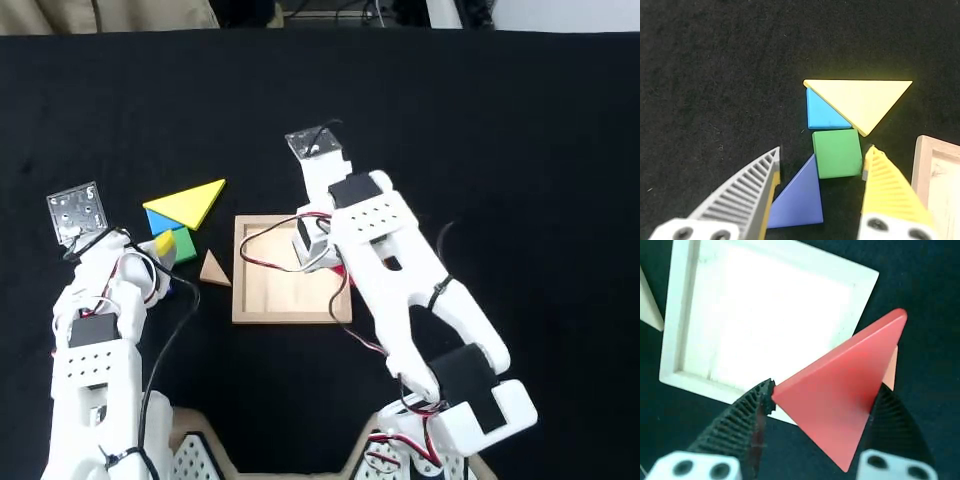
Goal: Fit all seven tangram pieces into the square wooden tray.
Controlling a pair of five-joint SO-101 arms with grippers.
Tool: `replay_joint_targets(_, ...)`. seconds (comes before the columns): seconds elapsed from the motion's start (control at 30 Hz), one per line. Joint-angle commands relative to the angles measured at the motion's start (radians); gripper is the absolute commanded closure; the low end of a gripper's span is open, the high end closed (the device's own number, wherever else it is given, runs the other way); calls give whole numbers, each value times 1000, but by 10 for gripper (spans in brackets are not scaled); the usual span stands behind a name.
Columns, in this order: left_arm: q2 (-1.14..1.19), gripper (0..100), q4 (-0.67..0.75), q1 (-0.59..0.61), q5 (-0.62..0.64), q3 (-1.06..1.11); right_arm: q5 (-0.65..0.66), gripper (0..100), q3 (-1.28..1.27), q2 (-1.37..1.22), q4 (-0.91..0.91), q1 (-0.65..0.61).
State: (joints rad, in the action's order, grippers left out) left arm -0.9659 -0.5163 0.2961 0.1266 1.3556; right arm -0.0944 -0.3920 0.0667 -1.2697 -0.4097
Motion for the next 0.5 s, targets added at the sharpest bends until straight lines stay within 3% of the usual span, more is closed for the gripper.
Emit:
replay_joint_targets(0.0,-20,737,9,5,0,-5,-52,758,4,48,15,-21)
replay_joint_targets(0.27,-21,737,9,4,0,-7,-235,758,-7,47,21,-118)
replay_joint_targets(0.47,-21,737,9,5,0,-7,-269,756,-10,39,60,-158)
